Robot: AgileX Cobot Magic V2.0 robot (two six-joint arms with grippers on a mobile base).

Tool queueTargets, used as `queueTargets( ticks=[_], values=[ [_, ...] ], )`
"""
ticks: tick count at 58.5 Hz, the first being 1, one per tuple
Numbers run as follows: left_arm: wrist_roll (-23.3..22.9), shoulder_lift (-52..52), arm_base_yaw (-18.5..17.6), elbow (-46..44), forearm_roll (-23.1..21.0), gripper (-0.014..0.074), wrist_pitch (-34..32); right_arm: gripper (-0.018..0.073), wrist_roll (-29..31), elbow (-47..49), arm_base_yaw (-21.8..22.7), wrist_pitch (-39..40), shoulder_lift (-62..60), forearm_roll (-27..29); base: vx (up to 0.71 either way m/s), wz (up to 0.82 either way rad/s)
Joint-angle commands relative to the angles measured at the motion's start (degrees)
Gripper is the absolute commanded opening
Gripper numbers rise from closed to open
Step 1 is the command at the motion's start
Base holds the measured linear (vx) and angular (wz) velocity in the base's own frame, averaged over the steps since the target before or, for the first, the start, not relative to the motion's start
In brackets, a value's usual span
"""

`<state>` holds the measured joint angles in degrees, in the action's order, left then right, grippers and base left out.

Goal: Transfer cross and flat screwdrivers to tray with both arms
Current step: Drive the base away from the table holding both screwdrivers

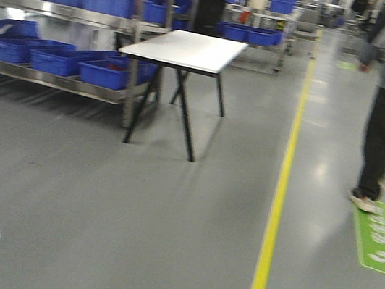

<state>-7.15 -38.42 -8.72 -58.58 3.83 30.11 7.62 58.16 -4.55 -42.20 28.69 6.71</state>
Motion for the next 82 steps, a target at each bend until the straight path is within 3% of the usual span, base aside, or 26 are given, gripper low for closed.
queueTargets(
  ticks=[1,43,82],
  values=[
    [0.0,0.0,0.0,-1.3,-0.1,-0.0003,-5.4,-0.0008,0.3,1.7,0.1,5.0,0.6,0.1,-0.02,-0.62],
    [0.0,0.0,0.0,-1.3,-0.1,-0.0003,-5.4,-0.0008,0.3,1.7,0.1,5.0,0.6,0.1,0.1,-0.32],
    [0.0,0.0,0.0,-1.3,-0.1,-0.0003,-5.4,-0.0008,0.3,1.7,0.1,5.0,0.6,0.1,0.35,0.06]
  ],
)
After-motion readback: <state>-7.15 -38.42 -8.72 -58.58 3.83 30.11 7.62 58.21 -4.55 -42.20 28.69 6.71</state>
